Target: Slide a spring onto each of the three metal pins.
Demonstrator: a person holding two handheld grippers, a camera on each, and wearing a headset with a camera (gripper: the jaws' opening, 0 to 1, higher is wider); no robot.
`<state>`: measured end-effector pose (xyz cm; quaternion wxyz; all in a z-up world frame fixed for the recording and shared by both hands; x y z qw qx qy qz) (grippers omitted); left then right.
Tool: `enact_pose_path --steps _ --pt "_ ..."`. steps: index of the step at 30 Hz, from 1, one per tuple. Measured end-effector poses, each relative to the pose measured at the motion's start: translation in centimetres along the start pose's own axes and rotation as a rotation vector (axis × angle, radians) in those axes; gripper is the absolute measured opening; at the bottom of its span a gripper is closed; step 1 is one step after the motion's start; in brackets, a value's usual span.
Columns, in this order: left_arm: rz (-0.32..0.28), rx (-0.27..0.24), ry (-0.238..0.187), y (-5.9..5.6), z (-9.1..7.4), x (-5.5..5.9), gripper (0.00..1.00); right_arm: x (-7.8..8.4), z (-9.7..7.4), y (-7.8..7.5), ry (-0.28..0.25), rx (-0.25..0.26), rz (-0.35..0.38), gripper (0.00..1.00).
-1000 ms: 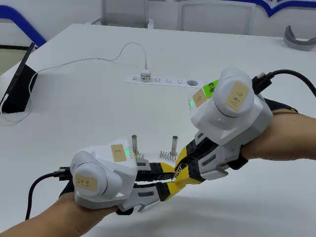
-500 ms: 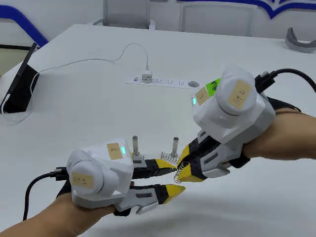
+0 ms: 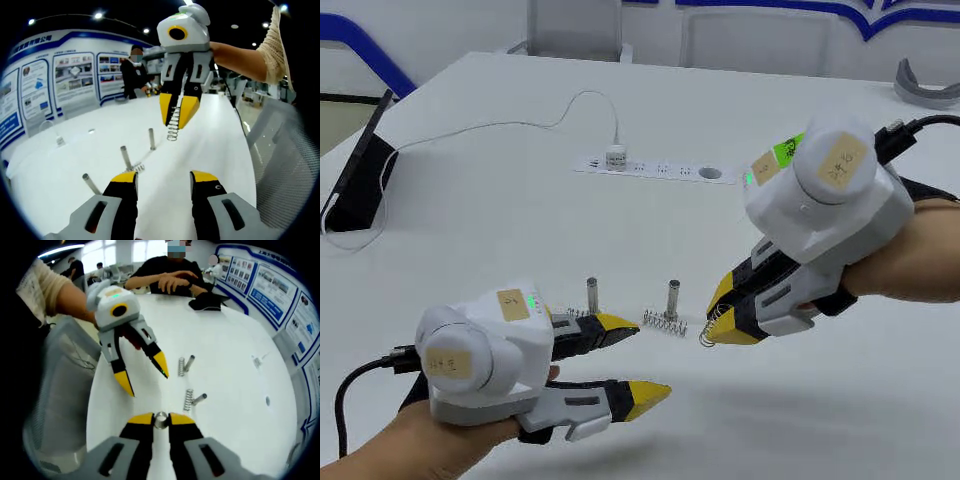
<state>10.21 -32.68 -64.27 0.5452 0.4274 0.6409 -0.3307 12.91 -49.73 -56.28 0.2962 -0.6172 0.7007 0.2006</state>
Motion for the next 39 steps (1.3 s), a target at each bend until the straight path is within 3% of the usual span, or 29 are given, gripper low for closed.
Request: enact_pose_path --steps 24,39 --pt "-0.069 -0.127 -0.014 1.2 -3.1 0.9 0.58 1.5 -3.5 -3.8 0.041 0.127 0.075 0.12" --pt "-0.085 -0.141 -0.011 0.8 -3.5 1.2 0.63 3.3 -2.5 -6.4 0.114 0.138 0.120 0.12"
Point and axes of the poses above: the centre of the closed fingertips' face, and the gripper's own axes: z roughly forward along the fingers, y roughly to its left, x roughly out of its underside, the point moved 9 cm from there along -z, roughly backward along the fingers, and after that the axes turned 9 degrees about -y, right-handed, at the moved point
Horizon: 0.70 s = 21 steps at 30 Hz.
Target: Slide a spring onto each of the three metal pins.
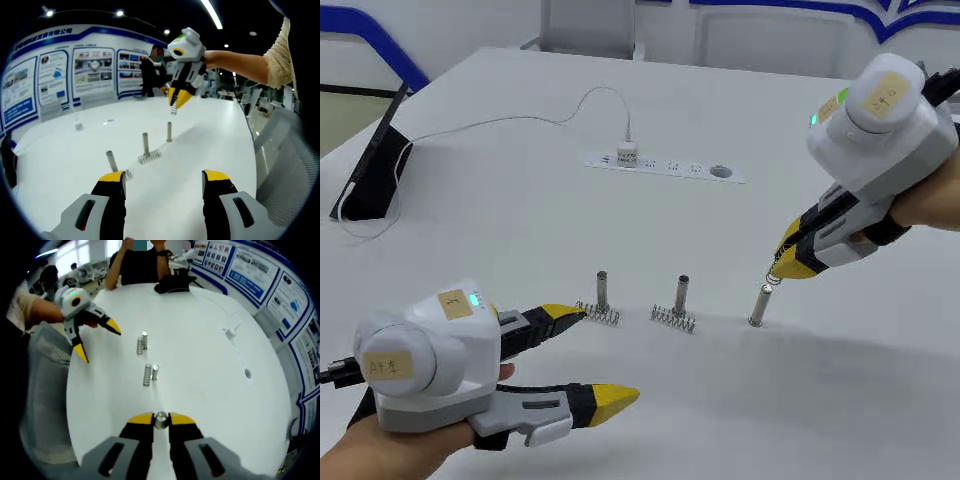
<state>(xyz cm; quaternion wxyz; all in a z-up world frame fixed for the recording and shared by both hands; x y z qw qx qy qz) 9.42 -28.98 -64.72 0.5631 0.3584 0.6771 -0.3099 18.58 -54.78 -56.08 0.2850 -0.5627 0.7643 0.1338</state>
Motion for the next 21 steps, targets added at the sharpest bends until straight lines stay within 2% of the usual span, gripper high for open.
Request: enact_pose_path --steps 7,21 --pt "-0.006 -0.007 0.000 0.1 -0.1 0.1 0.63 0.5 1.0 -0.7 0.019 -0.014 0.020 0.12" --pt "-0.016 -0.011 0.004 0.2 -0.3 0.5 0.63 1.0 2.5 -1.0 0.053 -0.037 0.038 0.12"
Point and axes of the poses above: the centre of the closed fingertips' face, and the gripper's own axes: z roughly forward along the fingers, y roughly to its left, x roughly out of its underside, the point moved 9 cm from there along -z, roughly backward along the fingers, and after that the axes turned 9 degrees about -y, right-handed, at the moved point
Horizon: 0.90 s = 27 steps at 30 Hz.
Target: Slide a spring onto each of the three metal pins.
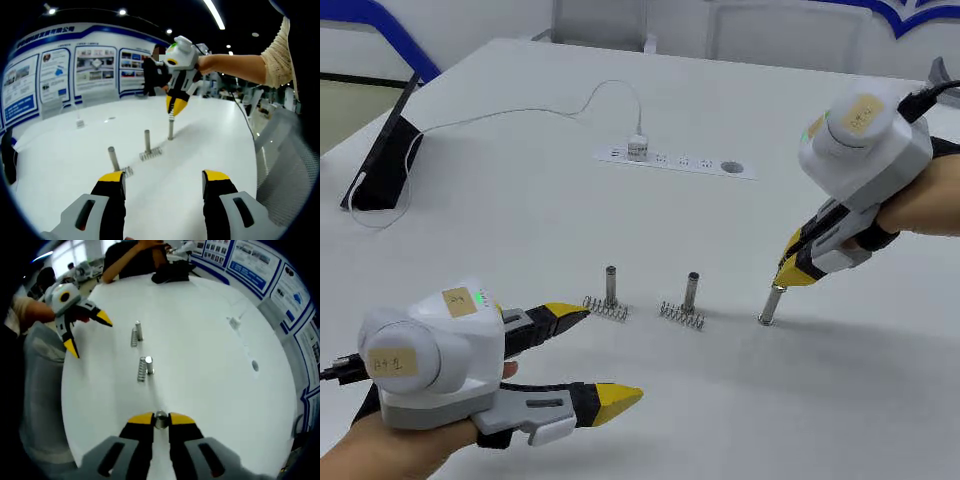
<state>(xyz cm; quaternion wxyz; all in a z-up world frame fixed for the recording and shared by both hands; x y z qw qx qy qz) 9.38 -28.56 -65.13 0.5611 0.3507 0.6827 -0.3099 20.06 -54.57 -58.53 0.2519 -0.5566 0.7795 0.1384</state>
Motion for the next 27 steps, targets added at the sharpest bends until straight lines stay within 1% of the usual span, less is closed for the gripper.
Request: enact_pose_path --steps 11,19,27 --pt "-0.004 0.000 0.000 0.0 -0.1 0.1 0.62 0.8 2.0 0.0 0.038 -0.018 0.026 0.12" --pt "-0.004 0.000 0.005 0.0 -0.2 0.1 0.62 1.4 3.1 0.0 0.045 -0.025 0.055 0.12" --pt "-0.004 0.001 0.009 -0.1 -0.1 0.0 0.62 1.7 4.0 0.1 0.056 -0.026 0.062 0.12"
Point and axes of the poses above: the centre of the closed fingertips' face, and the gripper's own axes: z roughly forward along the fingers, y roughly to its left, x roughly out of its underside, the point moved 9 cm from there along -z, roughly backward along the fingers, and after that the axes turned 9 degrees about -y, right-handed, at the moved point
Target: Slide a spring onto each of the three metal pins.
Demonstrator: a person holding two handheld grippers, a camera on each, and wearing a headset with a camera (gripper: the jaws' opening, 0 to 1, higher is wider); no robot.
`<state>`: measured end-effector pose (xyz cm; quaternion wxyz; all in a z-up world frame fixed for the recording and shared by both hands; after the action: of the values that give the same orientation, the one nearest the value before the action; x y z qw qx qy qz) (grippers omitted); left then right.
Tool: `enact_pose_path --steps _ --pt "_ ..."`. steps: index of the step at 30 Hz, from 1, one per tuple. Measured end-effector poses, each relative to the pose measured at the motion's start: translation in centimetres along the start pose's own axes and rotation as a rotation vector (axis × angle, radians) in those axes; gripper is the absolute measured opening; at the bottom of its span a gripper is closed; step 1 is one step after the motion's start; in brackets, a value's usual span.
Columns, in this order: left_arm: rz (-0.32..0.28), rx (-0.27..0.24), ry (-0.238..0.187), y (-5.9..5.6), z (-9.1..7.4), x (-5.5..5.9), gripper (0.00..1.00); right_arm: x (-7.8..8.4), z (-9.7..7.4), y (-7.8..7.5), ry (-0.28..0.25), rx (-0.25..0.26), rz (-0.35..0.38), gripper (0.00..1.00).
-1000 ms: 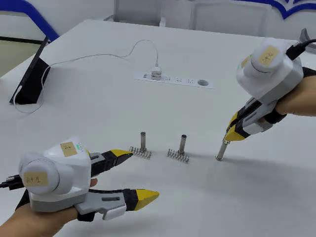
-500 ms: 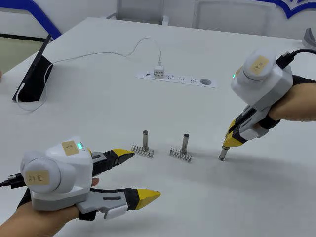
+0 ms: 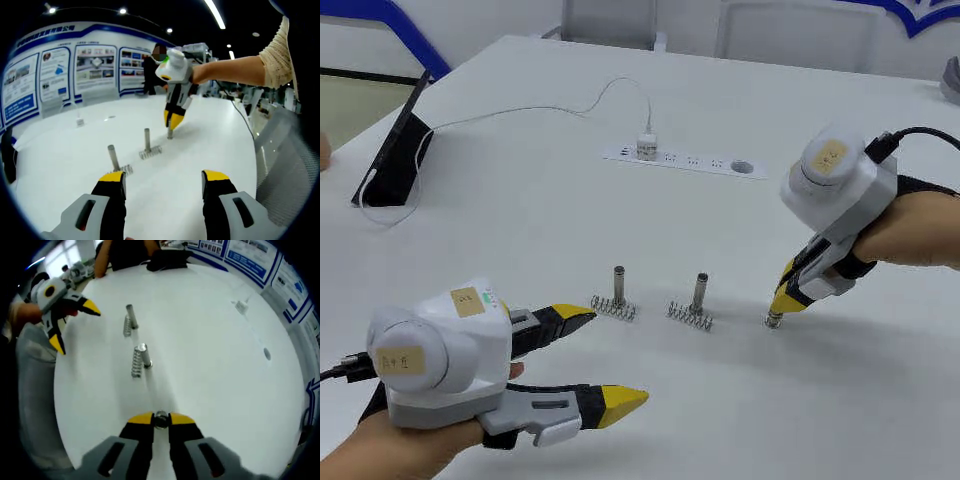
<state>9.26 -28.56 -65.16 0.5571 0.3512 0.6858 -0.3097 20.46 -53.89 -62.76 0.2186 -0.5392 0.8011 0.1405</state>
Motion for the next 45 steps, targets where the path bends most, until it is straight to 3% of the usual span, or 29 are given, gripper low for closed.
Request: enact_pose_path --steps 7,28,45 --pt "-0.001 0.000 0.003 -0.1 0.0 0.0 0.62 0.3 0.6 0.1 0.011 -0.004 0.005 0.13" --pt "-0.002 0.000 0.006 -0.1 0.1 0.1 0.62 0.2 0.1 0.3 -0.017 0.008 0.001 0.18" --pt "0.005 0.001 -0.003 0.0 0.1 -0.2 0.62 -2.5 -1.1 1.7 -0.075 0.041 -0.058 0.21"
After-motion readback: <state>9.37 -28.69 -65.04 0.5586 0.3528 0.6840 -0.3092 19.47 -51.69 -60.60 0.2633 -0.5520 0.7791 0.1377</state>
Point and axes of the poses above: the centre of the closed fingertips' face, and the gripper's own axes: z roughly forward along the fingers, y roughly to its left, x roughly out of its underside, the point moved 9 cm from there along -z, roughly backward along the fingers, and after that the axes turned 9 degrees about -y, right-handed, at the moved point
